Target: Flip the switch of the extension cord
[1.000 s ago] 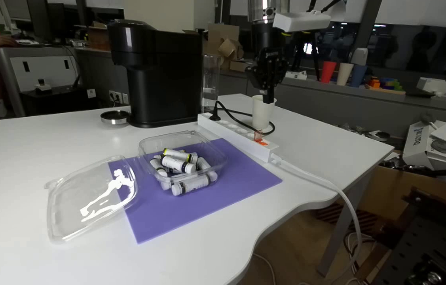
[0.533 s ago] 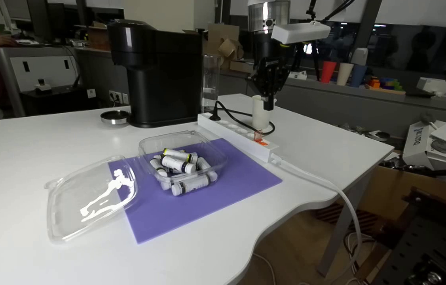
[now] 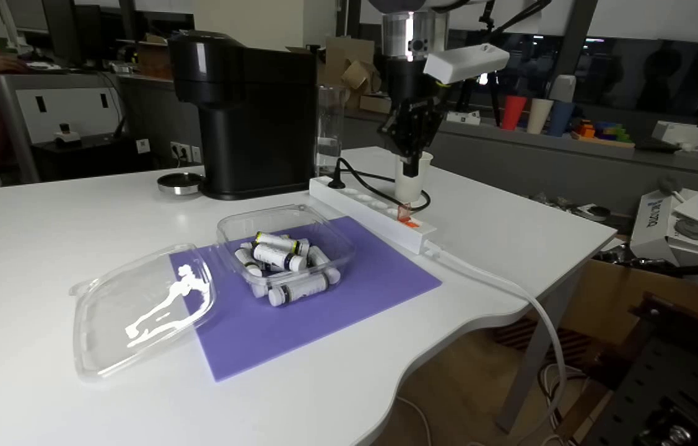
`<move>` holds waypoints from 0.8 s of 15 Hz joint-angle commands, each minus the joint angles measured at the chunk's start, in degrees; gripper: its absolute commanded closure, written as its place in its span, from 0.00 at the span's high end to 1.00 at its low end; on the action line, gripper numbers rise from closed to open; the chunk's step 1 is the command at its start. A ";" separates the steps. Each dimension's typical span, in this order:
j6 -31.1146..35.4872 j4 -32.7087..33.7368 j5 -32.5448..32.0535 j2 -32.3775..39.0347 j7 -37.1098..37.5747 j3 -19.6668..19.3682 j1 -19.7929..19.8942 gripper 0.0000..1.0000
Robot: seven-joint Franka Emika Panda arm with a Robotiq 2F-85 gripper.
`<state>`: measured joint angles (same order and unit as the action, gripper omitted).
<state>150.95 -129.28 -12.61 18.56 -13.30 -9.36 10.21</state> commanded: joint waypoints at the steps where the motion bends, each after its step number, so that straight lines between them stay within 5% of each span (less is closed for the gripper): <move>1: 3.54 -1.31 0.13 0.98 -1.06 0.12 0.75 0.00; 12: 3.71 0.92 0.95 6.90 -4.10 0.73 2.61 0.00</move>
<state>154.76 -130.13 -12.26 23.90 -15.98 -9.32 11.70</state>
